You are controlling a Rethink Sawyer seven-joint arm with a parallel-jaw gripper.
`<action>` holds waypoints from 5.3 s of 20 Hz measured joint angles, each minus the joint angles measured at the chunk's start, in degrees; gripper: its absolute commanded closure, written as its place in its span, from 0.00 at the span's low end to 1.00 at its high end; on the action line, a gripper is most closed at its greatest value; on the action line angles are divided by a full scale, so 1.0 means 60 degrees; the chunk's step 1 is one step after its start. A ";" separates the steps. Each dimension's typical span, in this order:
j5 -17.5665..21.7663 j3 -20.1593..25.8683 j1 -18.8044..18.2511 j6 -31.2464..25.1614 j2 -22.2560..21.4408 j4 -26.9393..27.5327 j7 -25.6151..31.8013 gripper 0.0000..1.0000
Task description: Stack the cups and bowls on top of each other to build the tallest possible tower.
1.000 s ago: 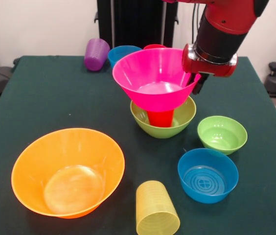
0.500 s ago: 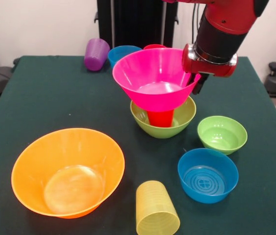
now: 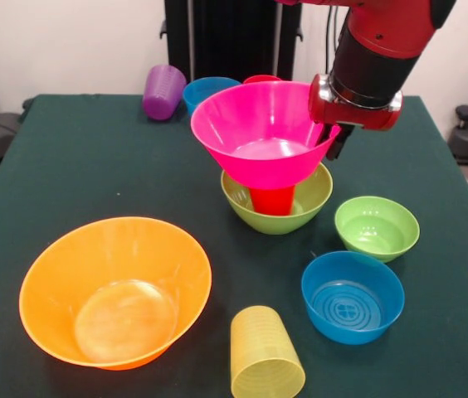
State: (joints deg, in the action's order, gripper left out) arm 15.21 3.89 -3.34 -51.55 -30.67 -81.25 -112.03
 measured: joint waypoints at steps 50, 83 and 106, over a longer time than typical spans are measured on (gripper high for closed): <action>0.0000 0.0011 0.0041 0.1454 0.0295 -0.0366 0.0002 0.00; 0.0004 -0.0143 -0.0018 0.1533 -0.0635 -0.0897 0.0002 1.00; 0.0390 -0.0144 -0.0019 0.1533 -0.1652 -0.2366 0.0002 1.00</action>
State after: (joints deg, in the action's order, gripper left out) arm 17.55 3.03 -3.45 -42.35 -40.58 -95.44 -112.02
